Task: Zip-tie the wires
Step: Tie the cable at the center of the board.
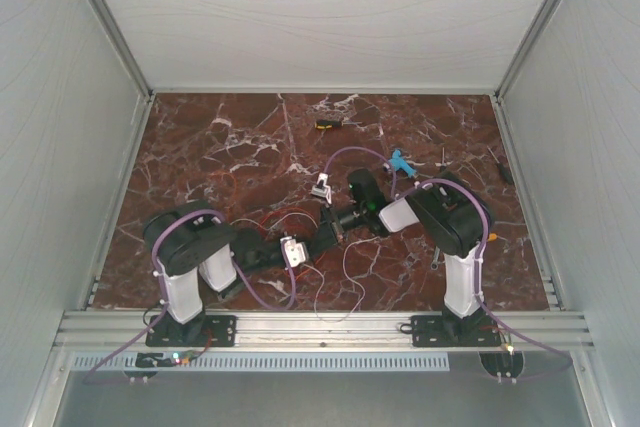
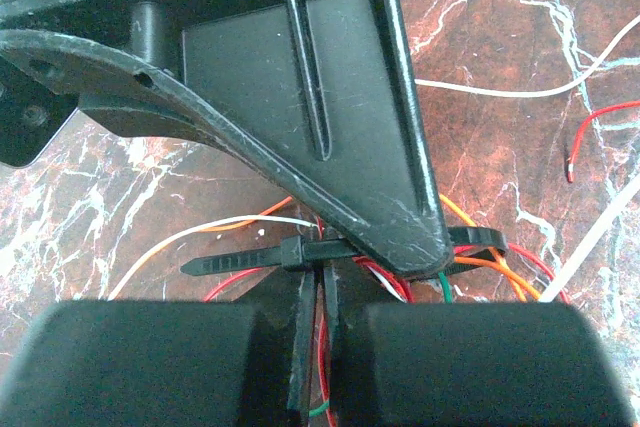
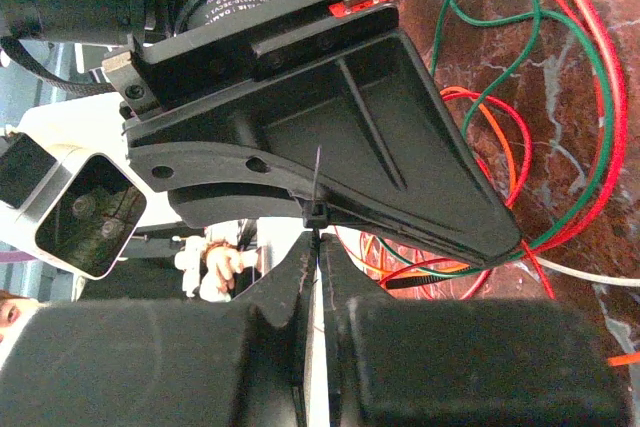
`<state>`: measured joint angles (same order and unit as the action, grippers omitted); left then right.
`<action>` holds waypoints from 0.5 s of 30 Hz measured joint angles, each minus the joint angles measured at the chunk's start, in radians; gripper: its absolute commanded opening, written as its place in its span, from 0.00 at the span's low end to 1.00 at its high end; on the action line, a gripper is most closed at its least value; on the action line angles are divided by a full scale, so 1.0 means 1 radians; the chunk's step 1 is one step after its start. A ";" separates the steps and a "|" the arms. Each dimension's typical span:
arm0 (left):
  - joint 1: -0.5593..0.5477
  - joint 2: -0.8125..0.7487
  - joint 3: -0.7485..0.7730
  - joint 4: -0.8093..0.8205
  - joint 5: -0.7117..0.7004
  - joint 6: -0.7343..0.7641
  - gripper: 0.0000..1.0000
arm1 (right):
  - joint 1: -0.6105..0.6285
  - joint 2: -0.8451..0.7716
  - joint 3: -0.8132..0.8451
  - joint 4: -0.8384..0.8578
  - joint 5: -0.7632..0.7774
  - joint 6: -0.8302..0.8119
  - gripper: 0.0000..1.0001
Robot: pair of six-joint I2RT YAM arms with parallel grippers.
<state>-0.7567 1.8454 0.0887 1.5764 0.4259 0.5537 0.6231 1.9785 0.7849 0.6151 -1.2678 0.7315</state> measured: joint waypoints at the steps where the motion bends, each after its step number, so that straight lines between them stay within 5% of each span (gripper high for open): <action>1: 0.000 0.000 0.000 0.000 0.000 0.002 0.00 | -0.002 0.000 0.000 -0.002 0.001 0.000 0.00; 15: -0.022 0.000 -0.004 -0.002 -0.050 0.053 0.00 | -0.020 0.000 0.003 0.010 0.033 0.079 0.00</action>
<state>-0.7784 1.8454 0.0849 1.5742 0.3763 0.6064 0.6029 1.9785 0.7883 0.6247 -1.2350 0.8108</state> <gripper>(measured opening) 0.003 0.005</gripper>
